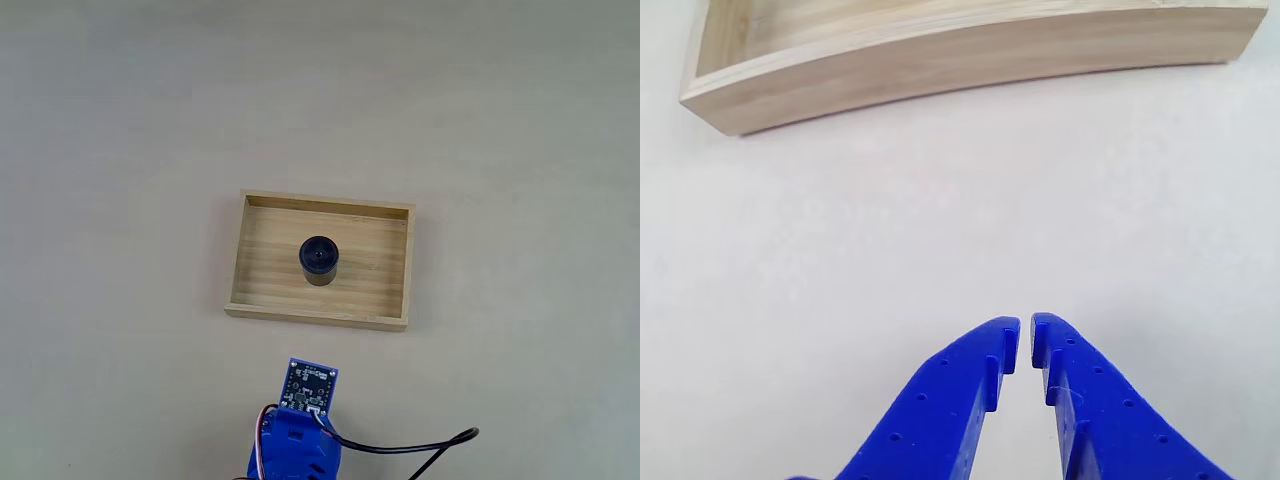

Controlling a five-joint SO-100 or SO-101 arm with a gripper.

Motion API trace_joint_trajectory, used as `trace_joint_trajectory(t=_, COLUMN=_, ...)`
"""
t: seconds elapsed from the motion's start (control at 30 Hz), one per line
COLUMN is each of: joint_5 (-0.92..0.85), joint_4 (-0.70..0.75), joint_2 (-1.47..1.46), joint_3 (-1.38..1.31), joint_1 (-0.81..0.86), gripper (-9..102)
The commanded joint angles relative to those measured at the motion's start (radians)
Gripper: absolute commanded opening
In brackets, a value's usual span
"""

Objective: Place the black cylinder in the wooden box then return to rest.

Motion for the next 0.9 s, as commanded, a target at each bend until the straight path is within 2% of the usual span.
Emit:
trace_joint_trajectory(t=0.0, joint_5=-0.002, joint_4=0.009, joint_2=-0.012, joint_3=0.000, joint_1=0.017, gripper=-1)
trace_joint_trajectory(t=0.23, joint_5=0.000, joint_4=0.091, joint_2=-0.049, joint_3=0.046, joint_1=0.014, gripper=-1)
trace_joint_trajectory(t=0.87, joint_5=-0.006, joint_4=0.144, joint_2=-0.044, joint_3=0.107, joint_1=-0.005, gripper=-1)
